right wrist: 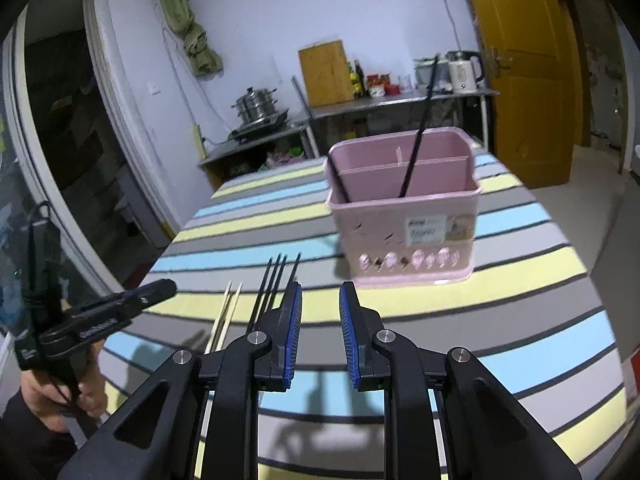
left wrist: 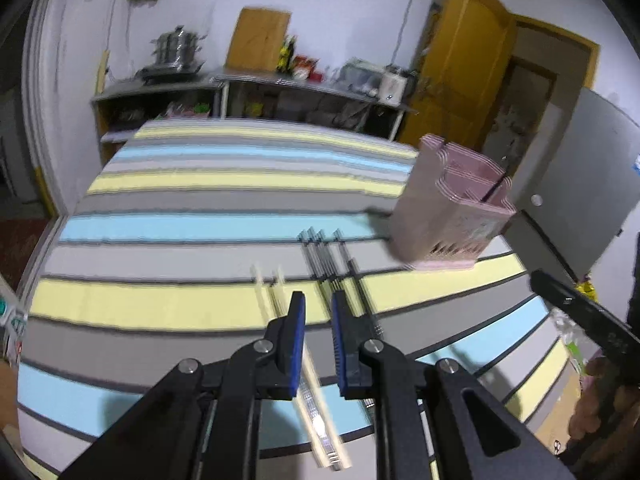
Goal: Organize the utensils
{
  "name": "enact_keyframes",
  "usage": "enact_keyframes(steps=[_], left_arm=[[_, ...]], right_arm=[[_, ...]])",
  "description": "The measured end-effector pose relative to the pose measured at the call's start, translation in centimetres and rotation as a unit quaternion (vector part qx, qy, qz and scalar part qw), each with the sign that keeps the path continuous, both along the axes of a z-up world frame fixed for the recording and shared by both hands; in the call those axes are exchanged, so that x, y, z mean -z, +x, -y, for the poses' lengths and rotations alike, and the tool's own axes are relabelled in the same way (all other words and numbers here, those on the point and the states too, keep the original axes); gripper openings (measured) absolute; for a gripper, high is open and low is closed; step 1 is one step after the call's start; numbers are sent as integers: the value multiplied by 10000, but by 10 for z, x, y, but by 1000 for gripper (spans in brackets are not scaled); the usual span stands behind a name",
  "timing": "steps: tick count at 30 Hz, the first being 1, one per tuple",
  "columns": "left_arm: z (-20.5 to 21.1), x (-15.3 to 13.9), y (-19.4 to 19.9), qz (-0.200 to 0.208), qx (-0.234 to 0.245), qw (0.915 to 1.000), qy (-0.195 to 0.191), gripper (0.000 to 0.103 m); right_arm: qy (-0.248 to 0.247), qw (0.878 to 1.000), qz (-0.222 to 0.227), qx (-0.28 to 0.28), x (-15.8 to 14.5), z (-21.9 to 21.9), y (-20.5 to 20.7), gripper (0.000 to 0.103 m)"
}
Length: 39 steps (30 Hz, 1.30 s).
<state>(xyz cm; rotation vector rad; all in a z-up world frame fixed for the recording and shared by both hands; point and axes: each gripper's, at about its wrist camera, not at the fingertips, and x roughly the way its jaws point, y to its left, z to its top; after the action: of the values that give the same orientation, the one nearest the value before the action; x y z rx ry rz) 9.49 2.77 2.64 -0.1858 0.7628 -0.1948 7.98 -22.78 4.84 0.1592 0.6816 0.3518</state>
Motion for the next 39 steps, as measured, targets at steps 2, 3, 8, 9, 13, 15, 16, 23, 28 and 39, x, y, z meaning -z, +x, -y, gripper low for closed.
enact_keyframes(steps=[2, 3, 8, 9, 13, 15, 16, 23, 28, 39], left_arm=[[-4, 12, 3, -140, -90, 9998, 61, 14], [-5, 18, 5, -203, -137, 9996, 101, 14], [-11, 43, 22, -537, -259, 9982, 32, 14], [-13, 47, 26, -582, -289, 9979, 36, 14], [-12, 51, 35, -641, -312, 9974, 47, 14], [-11, 47, 38, -604, -252, 9978, -59, 14], [-9, 46, 39, -566, -201, 9981, -92, 14], [-3, 39, 54, -504, -38, 9986, -123, 14], [-13, 40, 57, -560, -101, 9979, -297, 14], [2, 44, 69, -721, 25, 9966, -393, 14]], right_arm=[[-26, 9999, -67, -73, 5, -6, 2, 20], [-26, 9999, -101, -109, 7, -9, 3, 20], [-38, 9994, -237, -248, 17, -21, 11, 20], [-37, 9992, -274, -273, 20, -23, 13, 20], [-60, 9986, -389, -367, 28, -31, 23, 20], [-64, 9982, -424, -412, 32, -36, 27, 20], [-53, 9979, -462, -442, 35, -40, 32, 20], [-114, 9951, -747, -633, 58, -66, 63, 20], [-234, 9919, -1047, -685, 81, -79, 80, 19], [-412, 9901, -1200, -608, 101, -81, 89, 15]])
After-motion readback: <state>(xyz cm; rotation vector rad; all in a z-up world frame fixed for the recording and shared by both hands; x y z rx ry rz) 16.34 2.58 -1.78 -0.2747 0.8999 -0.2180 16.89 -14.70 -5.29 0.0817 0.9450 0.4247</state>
